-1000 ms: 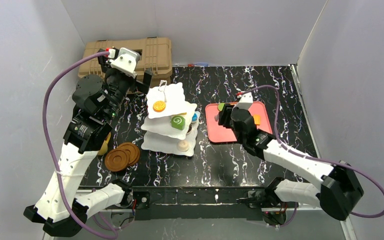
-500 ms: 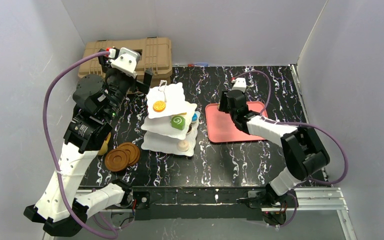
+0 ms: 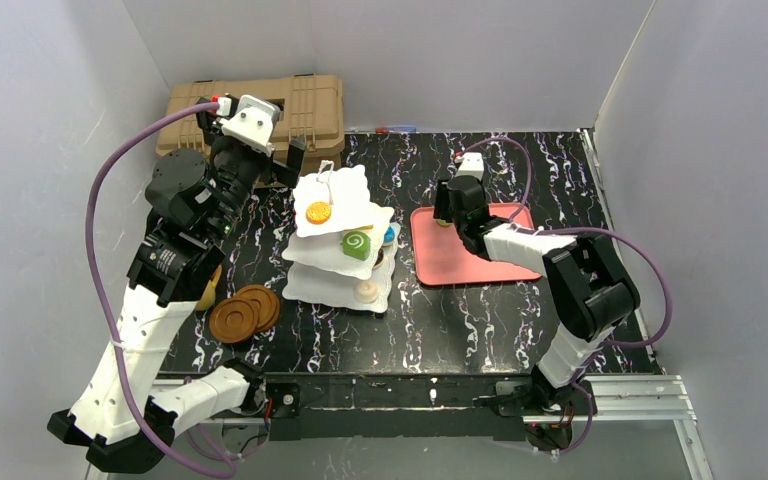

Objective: Serve the afternoon tea
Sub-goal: Pick up the desert from the tray.

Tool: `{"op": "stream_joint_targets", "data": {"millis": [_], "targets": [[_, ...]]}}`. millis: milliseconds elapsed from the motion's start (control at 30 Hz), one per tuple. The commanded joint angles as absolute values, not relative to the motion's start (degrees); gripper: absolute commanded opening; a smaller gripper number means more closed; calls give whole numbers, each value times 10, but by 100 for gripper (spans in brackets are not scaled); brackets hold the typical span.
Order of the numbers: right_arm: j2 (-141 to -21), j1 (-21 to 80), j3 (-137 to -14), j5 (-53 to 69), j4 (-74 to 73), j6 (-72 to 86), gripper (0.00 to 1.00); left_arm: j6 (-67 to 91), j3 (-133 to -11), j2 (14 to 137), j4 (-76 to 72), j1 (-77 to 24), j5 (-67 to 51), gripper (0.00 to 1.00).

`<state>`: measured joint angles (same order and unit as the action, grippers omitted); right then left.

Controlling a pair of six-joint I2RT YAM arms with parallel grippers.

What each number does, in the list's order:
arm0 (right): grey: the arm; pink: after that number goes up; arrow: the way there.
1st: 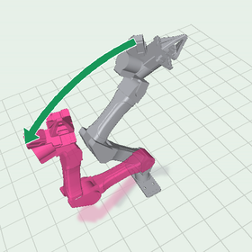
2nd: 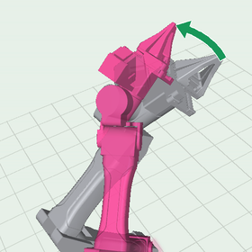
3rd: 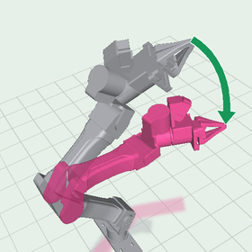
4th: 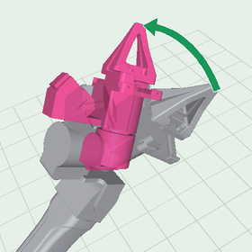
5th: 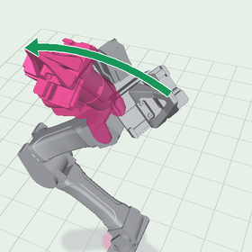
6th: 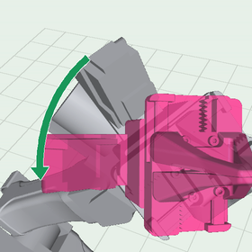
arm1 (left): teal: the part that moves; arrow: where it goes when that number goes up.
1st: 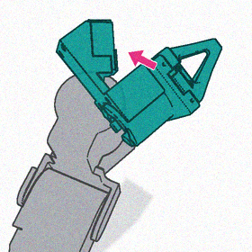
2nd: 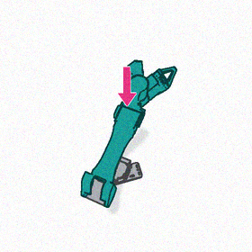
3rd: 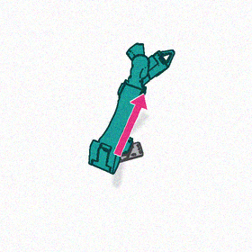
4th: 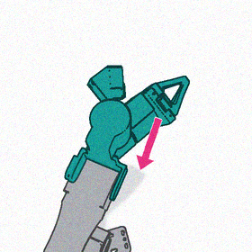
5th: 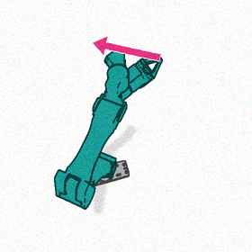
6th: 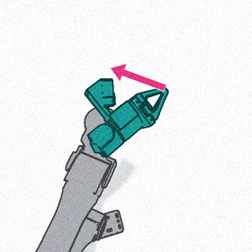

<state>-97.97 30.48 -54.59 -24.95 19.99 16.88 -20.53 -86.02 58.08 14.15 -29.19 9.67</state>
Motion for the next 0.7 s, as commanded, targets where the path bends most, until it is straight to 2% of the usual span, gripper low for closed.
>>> {"op": "stream_joint_targets", "data": {"millis": [0,567,667], "targets": [[-988,302,-573,-259,237,148,59,-202,-871,576,131,-289,97,98],[-966,302,-515,-249,234,172,58,-201,-875,576,131,-290,95,98],[-964,302,-513,-245,232,172,49,-202,-877,576,131,-289,95,98]]}}
